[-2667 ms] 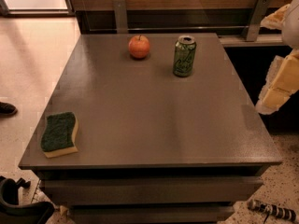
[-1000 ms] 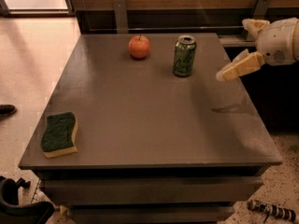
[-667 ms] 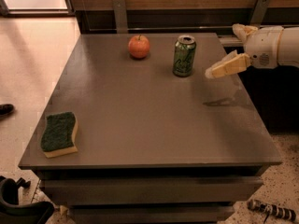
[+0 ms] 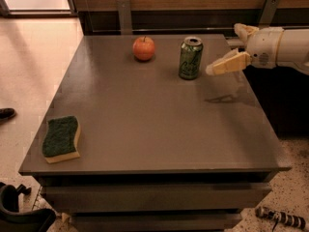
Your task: Move green can near sponge
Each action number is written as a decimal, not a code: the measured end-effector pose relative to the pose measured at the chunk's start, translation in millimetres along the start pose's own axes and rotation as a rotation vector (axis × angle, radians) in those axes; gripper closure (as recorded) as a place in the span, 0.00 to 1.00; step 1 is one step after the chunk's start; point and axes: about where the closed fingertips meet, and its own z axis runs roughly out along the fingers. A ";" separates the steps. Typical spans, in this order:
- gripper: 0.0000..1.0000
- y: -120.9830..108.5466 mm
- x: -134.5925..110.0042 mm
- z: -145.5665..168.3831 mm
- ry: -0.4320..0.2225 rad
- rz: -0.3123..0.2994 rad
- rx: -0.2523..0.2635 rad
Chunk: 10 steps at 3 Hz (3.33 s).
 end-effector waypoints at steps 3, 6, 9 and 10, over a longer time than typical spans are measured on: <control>0.00 -19.7 7.2 67.6 -0.163 0.128 -0.075; 0.67 1.4 14.3 101.0 -0.224 0.176 -0.132; 1.00 4.5 12.2 105.7 -0.226 0.175 -0.141; 1.00 11.8 1.0 103.5 -0.219 0.165 -0.148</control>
Offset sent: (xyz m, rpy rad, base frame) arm 0.0702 0.0364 -0.0221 0.2508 0.0315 0.0765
